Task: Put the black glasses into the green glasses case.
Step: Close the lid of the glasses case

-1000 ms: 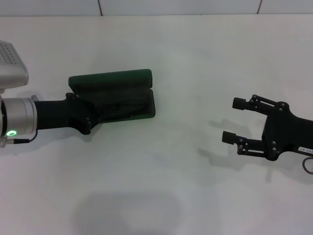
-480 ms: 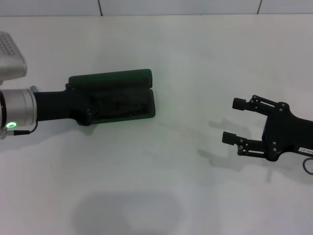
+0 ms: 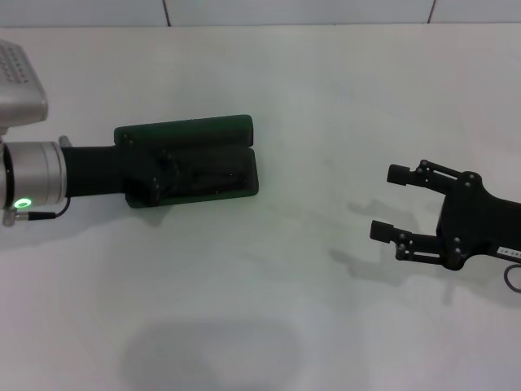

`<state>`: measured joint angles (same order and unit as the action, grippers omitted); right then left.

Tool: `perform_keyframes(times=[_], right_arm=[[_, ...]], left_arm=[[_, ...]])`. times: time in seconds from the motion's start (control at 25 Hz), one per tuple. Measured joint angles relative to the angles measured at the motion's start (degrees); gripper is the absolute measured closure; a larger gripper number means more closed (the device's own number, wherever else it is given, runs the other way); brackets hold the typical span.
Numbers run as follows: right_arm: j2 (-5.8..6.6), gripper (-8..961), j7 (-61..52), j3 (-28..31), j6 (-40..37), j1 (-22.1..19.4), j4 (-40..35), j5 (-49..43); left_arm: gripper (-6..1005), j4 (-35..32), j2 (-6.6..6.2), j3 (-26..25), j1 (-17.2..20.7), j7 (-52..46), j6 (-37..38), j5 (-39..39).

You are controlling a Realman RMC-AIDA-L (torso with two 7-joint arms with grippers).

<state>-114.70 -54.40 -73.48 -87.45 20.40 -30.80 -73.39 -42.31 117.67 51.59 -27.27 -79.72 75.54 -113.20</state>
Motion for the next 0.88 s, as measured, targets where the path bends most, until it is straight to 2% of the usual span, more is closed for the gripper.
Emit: perform_keyframes(times=[0.2, 0.48, 0.68, 0.88], right_arm=[[0.00, 141, 0.0, 0.4, 0.0, 0.1, 0.4, 0.0], [0.00, 141, 0.0, 0.4, 0.0, 0.4, 0.4, 0.0], [0.00, 141, 0.0, 0.4, 0.0, 0.3, 0.4, 0.0], [0.00, 141, 0.0, 0.4, 0.0, 0.3, 0.4, 0.0]], left_arm=[[990, 0.3, -0.79, 0.1, 0.7, 0.1, 5.0, -0.7], [990, -1.1, 0.40, -0.2, 1.3, -0.2, 2.6, -3.8], [989, -4.8, 0.78, -0.2, 2.0, -6.7, 0.5, -5.3], [989, -8.4, 1.94, 0.0, 2.1, -11.6, -0.8, -10.6]])
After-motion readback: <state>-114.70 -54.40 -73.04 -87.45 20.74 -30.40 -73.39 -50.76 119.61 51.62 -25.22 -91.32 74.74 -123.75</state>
